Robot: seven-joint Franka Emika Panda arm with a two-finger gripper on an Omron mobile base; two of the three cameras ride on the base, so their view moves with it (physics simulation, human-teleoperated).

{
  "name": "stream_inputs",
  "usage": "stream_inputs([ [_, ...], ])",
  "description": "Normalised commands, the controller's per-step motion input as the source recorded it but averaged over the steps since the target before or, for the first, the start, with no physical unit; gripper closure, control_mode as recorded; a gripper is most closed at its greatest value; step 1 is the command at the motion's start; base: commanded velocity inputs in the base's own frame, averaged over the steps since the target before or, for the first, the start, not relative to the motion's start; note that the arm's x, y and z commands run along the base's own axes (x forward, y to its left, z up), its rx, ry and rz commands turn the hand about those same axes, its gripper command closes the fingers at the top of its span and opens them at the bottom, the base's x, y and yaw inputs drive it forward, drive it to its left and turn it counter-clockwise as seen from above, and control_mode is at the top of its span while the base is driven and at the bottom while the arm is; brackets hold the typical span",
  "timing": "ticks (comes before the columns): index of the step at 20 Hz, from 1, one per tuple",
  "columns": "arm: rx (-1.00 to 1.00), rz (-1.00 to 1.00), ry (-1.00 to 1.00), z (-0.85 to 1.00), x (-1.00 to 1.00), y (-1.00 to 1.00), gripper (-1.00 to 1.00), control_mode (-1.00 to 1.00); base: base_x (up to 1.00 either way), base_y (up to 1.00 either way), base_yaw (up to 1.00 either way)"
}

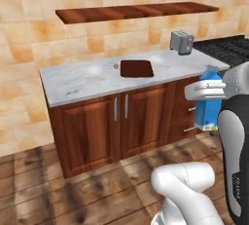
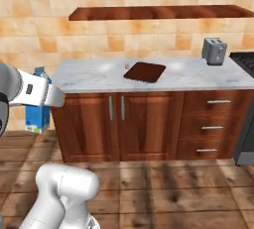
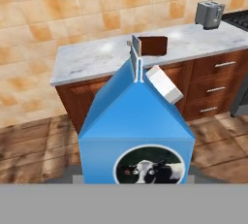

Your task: Take out the milk from the fridge and place it on the tray on the counter. Then take the sugar cube near the tray and place it in the tray.

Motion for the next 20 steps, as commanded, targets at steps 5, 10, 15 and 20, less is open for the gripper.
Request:
stream_inputs([
  [5, 0.00, 0.00, 0.00, 0.00, 0.00, 0.00, 1.00, 1.00, 1.00, -0.69, -0.06],
  [10, 0.00, 0.00, 0.00, 0.00, 0.00, 0.00, 1.00, 1.00, 1.00, 0.00, 0.03],
  [15, 0.00, 0.00, 0.00, 0.00, 0.00, 0.00, 1.00, 1.00, 1.00, -0.36, 0.14],
  [20, 0.00, 0.00, 0.00, 0.00, 0.00, 0.00, 1.00, 1.00, 1.00, -0.61, 0.22],
])
